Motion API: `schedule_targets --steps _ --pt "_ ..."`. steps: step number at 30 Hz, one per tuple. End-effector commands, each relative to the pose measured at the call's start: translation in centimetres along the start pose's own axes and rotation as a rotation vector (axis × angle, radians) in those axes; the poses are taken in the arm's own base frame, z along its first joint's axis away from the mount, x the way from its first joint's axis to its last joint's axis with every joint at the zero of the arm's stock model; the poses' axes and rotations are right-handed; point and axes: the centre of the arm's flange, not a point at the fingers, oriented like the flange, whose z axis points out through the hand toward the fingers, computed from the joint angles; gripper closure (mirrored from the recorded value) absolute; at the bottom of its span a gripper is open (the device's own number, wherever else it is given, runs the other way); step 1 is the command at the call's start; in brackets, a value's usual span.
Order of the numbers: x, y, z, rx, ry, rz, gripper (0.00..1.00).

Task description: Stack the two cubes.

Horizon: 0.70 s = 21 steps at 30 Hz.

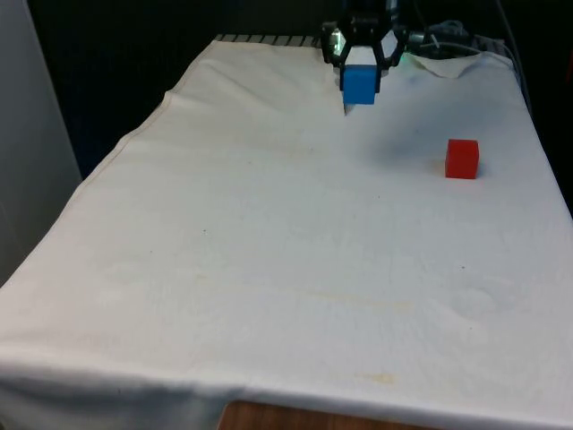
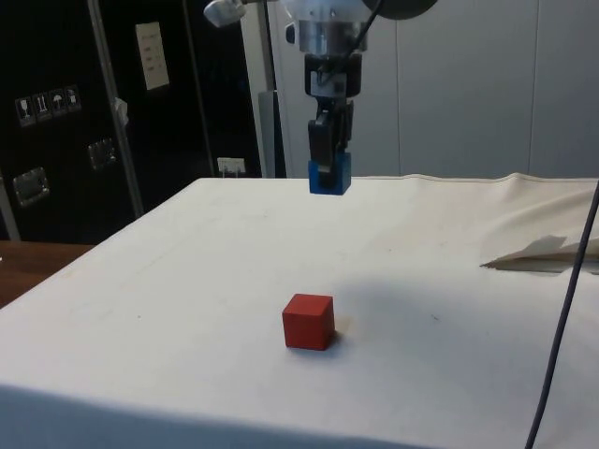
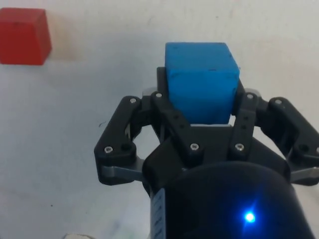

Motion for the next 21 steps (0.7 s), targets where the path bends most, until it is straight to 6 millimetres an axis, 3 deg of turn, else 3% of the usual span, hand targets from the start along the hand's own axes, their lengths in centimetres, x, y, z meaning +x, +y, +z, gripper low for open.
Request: schedule_targets --steps 1,18,19,21 --pt "0.0 -0.5 -0.2 -0.004 -0.003 0.004 0.98" --pt "-0.1 -5.2 -0.5 0.000 0.010 0.013 0.98" --pt "-0.1 -4.8 -0.6 -0.001 0.013 0.009 0.98" --pt "-0.1 -6.0 -0.5 0.000 0.013 0.015 0.98"
